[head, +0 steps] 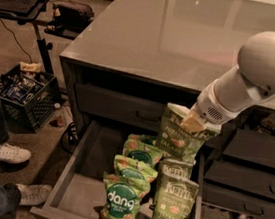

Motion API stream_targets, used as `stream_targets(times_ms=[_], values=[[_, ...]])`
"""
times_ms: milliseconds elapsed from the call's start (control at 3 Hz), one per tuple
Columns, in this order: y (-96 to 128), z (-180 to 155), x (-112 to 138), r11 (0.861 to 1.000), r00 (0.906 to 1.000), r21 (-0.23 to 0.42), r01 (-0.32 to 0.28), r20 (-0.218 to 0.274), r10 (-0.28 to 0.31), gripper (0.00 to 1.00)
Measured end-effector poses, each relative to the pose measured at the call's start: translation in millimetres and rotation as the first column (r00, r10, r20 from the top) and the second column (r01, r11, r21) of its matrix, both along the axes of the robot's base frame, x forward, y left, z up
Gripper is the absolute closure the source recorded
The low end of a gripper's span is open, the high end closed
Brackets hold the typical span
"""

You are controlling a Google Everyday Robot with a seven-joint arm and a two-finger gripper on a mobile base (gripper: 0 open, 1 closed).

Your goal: Pick green jalapeno chip bag from middle drawer and place on counter

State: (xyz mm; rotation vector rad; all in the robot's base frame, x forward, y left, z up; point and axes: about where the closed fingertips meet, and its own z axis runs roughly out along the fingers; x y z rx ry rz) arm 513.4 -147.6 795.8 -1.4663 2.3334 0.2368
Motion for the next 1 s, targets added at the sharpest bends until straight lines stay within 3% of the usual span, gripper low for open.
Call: stream_targets(times_ms=[667, 1000], values=[[-11.9, 82.7, 57.4, 1.0, 0.993, -0.015, -0.013, 0.117, 0.015, 1.0], [-11.3, 99.7, 62.5, 1.0, 0.9889, -0.007, -0.01, 0.148, 0.011, 1.0]])
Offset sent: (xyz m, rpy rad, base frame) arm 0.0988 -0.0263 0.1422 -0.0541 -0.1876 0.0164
